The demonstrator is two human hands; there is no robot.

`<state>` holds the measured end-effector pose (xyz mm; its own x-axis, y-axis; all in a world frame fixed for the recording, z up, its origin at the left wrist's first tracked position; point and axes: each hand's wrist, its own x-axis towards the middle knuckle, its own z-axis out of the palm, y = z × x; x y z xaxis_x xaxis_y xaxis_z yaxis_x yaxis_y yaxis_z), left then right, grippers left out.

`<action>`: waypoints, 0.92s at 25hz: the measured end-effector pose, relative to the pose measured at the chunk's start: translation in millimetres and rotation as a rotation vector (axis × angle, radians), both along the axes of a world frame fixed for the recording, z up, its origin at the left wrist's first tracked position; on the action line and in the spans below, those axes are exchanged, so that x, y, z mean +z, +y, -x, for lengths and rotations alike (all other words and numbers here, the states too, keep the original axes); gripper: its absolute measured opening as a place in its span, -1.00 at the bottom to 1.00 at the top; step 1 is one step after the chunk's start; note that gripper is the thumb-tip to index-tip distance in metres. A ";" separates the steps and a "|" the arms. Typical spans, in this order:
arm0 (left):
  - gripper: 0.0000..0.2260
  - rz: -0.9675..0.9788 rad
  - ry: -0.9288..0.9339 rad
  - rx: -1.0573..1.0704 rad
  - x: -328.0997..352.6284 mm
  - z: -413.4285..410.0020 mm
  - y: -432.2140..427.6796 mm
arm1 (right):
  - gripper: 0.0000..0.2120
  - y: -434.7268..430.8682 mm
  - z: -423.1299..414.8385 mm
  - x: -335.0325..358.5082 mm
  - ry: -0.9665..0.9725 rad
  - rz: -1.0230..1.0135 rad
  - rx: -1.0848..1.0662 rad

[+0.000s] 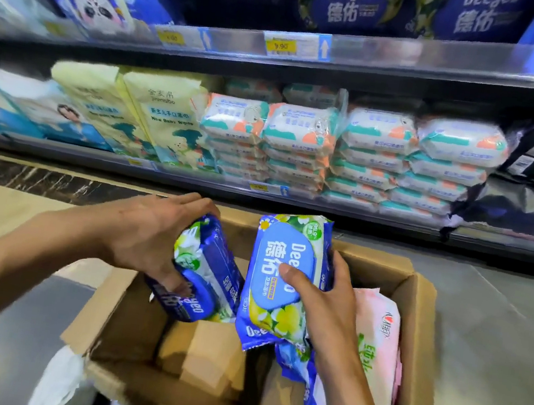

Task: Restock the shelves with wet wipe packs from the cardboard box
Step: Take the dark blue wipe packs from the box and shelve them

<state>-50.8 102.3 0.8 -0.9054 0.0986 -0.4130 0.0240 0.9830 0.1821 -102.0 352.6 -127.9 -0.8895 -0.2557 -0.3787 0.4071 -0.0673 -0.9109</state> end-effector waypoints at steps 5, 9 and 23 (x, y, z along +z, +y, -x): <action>-0.20 -0.232 -0.017 0.213 21.4 -14.5 -17.3 | -0.36 6.3 -1.2 13.7 0.017 0.054 -0.021; -0.21 -0.270 -0.021 0.218 17.5 3.4 -33.5 | -0.27 14.7 -0.8 19.2 0.029 0.020 -0.067; -0.23 -0.796 0.027 0.070 13.7 61.7 -95.4 | -0.17 -2.2 91.0 139.4 0.272 -0.385 0.067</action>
<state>-112.5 6.9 14.5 -0.9291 0.2973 -0.2200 -0.0180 0.5578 0.8298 -193.0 350.3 11.5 -0.9558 -0.2028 -0.2128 0.1424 0.3140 -0.9387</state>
